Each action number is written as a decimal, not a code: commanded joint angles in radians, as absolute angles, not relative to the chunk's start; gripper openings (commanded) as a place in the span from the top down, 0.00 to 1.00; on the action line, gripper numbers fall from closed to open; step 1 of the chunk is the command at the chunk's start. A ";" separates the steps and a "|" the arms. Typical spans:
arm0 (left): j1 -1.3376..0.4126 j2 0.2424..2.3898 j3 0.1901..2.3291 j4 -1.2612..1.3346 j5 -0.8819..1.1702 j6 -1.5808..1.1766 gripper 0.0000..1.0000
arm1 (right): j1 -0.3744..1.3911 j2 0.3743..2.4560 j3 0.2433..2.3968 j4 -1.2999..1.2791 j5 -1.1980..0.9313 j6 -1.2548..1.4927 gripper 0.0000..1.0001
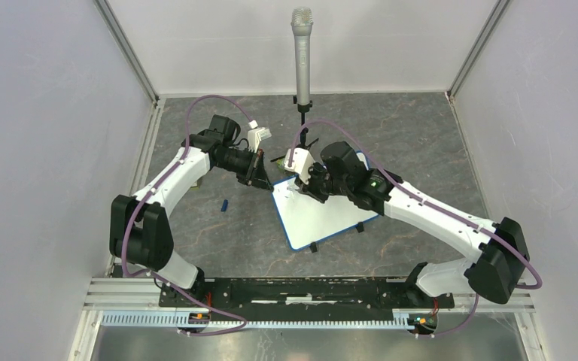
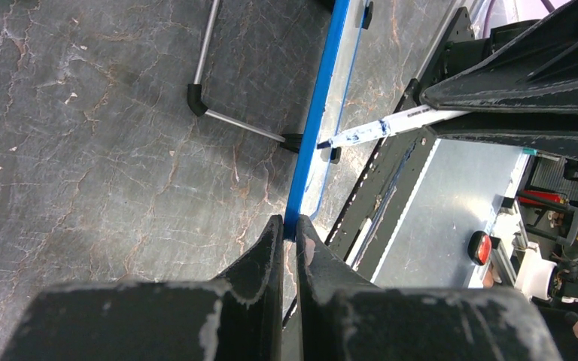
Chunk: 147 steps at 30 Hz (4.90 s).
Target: Write a sentence on the whiteboard
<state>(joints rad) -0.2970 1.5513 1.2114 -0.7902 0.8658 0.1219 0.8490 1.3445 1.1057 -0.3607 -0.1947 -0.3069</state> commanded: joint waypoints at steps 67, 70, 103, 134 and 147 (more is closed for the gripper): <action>-0.299 1.518 1.201 -0.779 0.853 0.157 0.98 | 0.827 1.302 1.041 -0.377 -0.285 -0.294 1.00; -0.299 1.519 1.203 -0.779 0.853 0.156 0.98 | 0.827 1.288 1.028 -0.392 -0.278 -0.304 1.00; -0.298 1.514 1.200 -0.778 0.850 0.155 0.98 | 0.829 1.316 1.109 -0.370 -0.238 -0.296 1.00; -0.299 1.509 1.201 -0.778 0.845 0.151 0.97 | 0.808 1.279 1.057 -0.407 -0.226 -0.308 1.00; -0.299 1.514 1.204 -0.779 0.844 0.153 0.98 | 0.811 1.255 1.070 -0.435 -0.275 -0.310 1.00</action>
